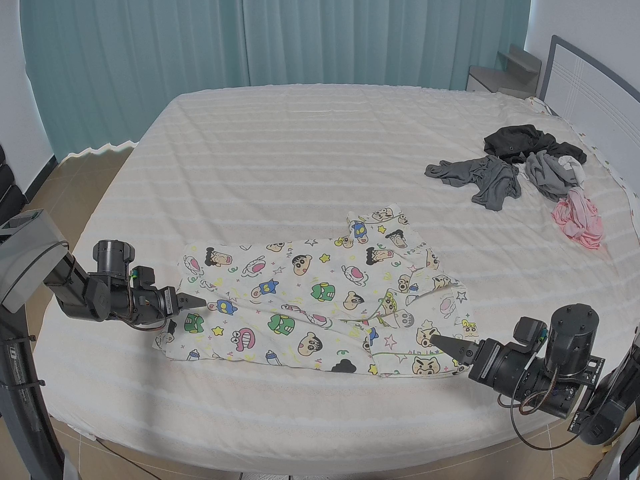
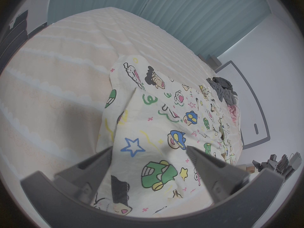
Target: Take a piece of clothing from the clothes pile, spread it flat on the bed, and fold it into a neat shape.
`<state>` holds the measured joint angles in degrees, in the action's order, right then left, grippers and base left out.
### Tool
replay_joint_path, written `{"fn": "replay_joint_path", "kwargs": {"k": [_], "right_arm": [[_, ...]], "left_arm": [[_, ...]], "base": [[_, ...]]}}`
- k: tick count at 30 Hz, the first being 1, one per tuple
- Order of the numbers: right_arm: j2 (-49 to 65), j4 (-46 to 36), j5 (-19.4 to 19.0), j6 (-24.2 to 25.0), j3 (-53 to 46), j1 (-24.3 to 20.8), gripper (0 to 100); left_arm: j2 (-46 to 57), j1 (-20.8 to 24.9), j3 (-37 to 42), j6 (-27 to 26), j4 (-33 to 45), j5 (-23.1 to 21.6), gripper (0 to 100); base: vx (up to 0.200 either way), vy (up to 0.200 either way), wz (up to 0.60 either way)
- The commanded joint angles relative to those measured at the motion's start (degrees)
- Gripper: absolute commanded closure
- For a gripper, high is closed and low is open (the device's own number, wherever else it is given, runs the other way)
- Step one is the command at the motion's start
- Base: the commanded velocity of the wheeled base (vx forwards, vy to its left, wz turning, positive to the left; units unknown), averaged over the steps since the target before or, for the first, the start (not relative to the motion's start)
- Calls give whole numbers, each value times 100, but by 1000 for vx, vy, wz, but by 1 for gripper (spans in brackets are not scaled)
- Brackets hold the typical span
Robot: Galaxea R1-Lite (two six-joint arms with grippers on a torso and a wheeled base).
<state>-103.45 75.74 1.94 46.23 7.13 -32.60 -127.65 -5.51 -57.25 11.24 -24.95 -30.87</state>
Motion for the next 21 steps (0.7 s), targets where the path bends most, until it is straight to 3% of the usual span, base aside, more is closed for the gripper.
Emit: {"fn": "replay_joint_path", "kwargs": {"k": [1,21], "right_arm": [[-35,2,0,0,8,-1,0],[-26,2,0,0,-1,-1,0]], "left_arm": [[-15,6,56,1,-1,2,100],[671,-170,724,-25,78,72,100]], "base": [[0,0,0],[0,0,0]]}}
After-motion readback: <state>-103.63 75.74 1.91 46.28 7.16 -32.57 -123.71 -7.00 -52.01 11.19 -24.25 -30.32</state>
